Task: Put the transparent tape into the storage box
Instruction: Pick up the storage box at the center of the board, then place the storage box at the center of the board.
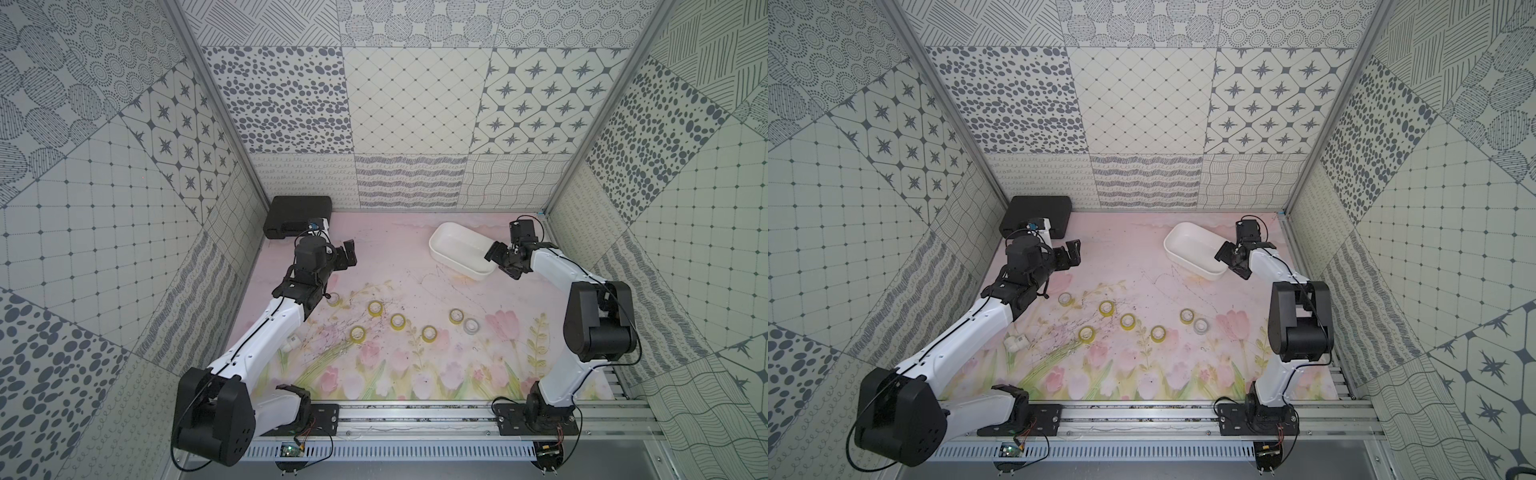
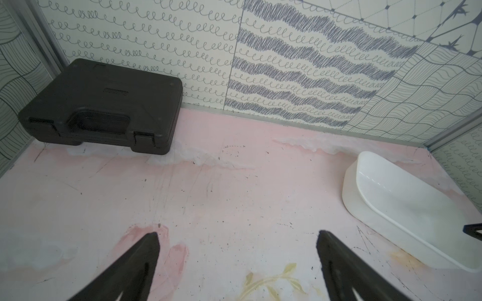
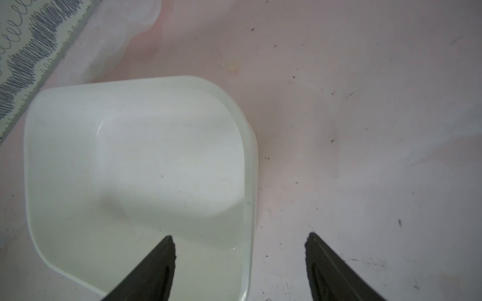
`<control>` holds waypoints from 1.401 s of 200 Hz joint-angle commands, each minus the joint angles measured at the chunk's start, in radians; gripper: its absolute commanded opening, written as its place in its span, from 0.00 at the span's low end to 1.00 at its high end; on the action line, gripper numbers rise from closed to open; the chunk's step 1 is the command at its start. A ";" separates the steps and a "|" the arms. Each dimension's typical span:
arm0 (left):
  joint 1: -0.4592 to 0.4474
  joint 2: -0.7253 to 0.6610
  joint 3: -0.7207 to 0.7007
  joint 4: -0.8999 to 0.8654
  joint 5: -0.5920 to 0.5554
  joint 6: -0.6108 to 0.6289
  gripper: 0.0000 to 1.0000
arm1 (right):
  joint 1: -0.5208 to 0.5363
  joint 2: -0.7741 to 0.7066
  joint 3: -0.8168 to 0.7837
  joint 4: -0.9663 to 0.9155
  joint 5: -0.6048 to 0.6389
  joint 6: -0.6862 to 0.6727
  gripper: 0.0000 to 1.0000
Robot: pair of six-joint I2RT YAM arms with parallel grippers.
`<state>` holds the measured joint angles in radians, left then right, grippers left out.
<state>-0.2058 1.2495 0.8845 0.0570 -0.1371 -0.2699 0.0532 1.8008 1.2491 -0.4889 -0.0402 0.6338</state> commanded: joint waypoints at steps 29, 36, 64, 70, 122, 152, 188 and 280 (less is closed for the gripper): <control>-0.008 0.048 0.029 -0.057 0.076 -0.068 0.99 | 0.034 0.071 0.044 0.001 0.015 -0.036 0.67; -0.010 0.057 0.036 -0.071 0.074 -0.068 0.99 | 0.038 0.076 0.043 0.001 0.015 -0.038 0.66; -0.016 0.085 0.046 -0.089 0.076 -0.078 0.99 | 0.058 0.082 0.028 0.003 0.013 -0.049 0.44; -0.016 0.090 0.047 -0.094 0.081 -0.080 0.99 | 0.061 0.079 0.024 0.002 0.013 -0.051 0.39; -0.033 0.112 0.065 -0.120 0.089 -0.073 0.99 | 0.105 0.031 0.010 -0.034 0.017 -0.097 0.00; -0.048 0.107 0.077 -0.136 0.088 -0.068 0.99 | 0.154 -0.001 0.045 -0.083 0.019 -0.142 0.00; -0.068 0.073 0.085 -0.170 0.102 -0.077 0.99 | 0.228 -0.022 0.112 -0.179 -0.010 -0.176 0.00; -0.147 -0.045 -0.060 -0.206 0.074 -0.180 0.99 | 0.354 0.112 0.151 -0.169 -0.028 -0.162 0.00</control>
<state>-0.3302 1.2518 0.8619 -0.1146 -0.0540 -0.3981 0.4046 1.8851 1.3823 -0.6876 -0.0818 0.4629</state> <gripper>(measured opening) 0.988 0.094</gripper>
